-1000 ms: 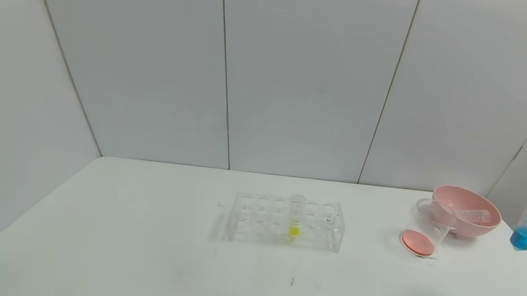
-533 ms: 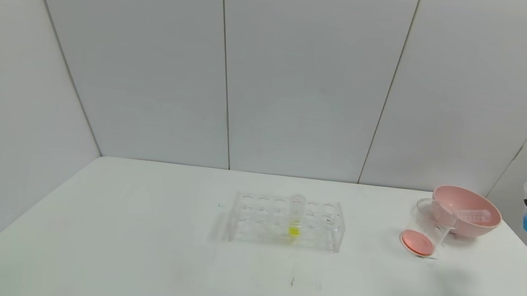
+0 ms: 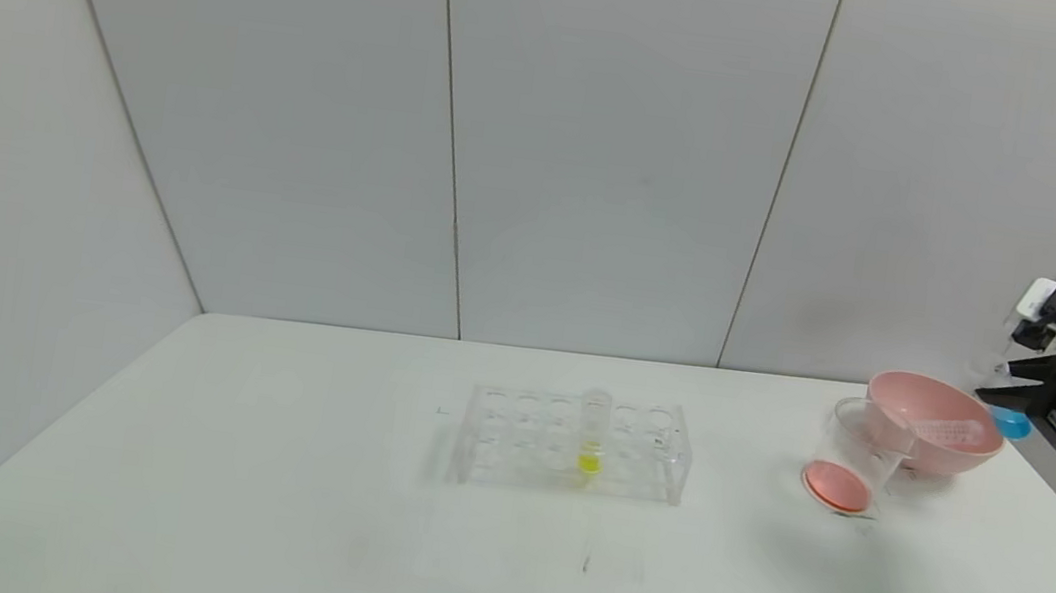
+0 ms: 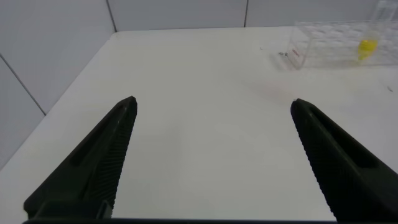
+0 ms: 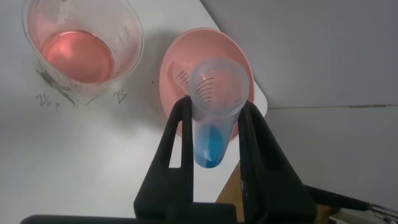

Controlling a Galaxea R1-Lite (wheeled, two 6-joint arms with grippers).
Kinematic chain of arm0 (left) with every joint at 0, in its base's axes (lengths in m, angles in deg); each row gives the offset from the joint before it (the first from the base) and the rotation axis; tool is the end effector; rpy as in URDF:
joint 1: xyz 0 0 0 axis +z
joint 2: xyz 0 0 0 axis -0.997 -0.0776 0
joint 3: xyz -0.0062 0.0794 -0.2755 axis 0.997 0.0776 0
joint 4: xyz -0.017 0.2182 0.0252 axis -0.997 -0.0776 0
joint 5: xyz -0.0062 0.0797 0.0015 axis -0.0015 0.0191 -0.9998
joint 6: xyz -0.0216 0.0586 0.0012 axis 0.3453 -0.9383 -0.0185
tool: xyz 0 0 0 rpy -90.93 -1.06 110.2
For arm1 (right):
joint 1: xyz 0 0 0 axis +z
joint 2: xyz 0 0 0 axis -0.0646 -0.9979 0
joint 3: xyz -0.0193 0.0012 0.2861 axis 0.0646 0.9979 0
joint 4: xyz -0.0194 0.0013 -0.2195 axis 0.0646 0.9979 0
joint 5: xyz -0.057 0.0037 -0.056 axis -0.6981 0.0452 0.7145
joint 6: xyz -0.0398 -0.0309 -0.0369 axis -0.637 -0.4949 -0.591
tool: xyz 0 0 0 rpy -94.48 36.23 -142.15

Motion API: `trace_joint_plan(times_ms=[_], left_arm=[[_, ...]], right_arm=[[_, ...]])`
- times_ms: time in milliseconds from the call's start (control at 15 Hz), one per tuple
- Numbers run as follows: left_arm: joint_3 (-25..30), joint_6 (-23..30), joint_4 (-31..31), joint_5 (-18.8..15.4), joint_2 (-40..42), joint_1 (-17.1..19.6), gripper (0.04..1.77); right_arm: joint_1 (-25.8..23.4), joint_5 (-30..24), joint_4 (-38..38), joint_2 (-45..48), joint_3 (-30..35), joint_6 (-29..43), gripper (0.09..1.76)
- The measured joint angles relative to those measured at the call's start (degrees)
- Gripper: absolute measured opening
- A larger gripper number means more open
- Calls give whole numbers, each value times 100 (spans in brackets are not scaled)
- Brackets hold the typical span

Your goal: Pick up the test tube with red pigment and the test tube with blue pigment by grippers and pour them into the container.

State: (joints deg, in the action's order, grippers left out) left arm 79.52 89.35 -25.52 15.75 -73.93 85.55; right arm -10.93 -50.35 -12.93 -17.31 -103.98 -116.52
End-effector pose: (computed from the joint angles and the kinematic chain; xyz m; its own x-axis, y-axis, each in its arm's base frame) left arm 0.0627 -0.0001 0.0754 1.0000 0.0000 -0.0013 0.0000 1.0000 0.0003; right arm 0.3894 -0.0817 0.1648 0.8225 0.1048 -0.5591 -0.4867 0.6384 -0.5963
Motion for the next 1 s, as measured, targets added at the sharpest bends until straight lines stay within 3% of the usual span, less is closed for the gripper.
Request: trace_joint_plan(times_ms=[467,1000], left_arm=[[0,2,-2,0,0,0,176],[0,0,-2,0,0,0,176]], right_arm=[[210,57,177,-380,-640,-1369,49],[386,2,-208,-414,-408,-1958,49]])
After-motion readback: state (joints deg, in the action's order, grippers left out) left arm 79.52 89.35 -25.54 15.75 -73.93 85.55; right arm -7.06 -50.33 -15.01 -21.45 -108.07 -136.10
